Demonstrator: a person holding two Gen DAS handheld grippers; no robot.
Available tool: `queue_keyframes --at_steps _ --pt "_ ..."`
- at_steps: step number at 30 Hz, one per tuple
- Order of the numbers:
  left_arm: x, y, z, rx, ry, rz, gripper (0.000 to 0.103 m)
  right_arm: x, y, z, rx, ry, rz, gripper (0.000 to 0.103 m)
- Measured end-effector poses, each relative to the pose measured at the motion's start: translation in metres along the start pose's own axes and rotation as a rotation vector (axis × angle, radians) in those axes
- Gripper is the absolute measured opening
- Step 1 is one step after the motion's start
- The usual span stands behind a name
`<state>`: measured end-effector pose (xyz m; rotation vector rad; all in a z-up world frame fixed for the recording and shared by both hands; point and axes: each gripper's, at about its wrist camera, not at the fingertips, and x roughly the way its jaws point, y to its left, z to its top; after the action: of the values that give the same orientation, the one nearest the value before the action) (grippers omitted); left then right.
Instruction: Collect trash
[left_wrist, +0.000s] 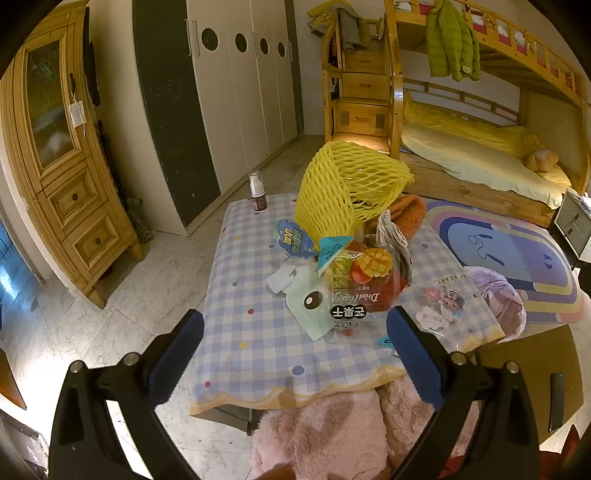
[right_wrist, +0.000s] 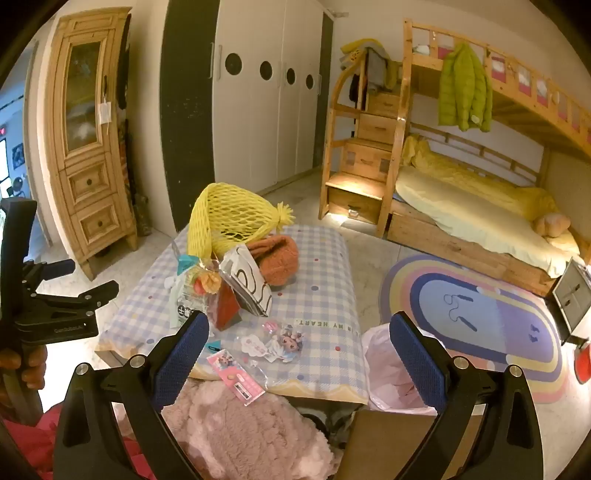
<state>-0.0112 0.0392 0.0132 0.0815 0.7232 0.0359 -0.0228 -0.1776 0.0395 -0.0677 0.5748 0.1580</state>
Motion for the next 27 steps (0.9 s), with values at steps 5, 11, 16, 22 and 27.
queue_keyframes --at_steps 5,11,16,22,27 --pt "0.0004 -0.0003 -0.0001 0.000 0.000 0.001 0.096 0.0002 0.0018 -0.0005 0.000 -0.001 -0.001 0.097" --pt "0.0010 0.0001 0.0001 0.000 0.000 0.001 0.096 0.0010 0.0002 -0.0017 0.002 -0.001 0.002 0.097" --pt "0.0007 -0.0001 0.0002 0.000 0.000 0.001 0.096 0.0010 0.0018 -0.0012 0.000 -0.003 -0.001 0.097" --pt "0.0004 -0.0003 0.0004 0.001 0.001 0.001 0.096 0.0012 0.0016 -0.0010 0.001 -0.001 -0.001 0.097" --pt "0.0006 -0.0002 0.0005 0.000 0.001 0.001 0.096 0.0009 0.0010 -0.0011 0.001 -0.002 0.000 0.097"
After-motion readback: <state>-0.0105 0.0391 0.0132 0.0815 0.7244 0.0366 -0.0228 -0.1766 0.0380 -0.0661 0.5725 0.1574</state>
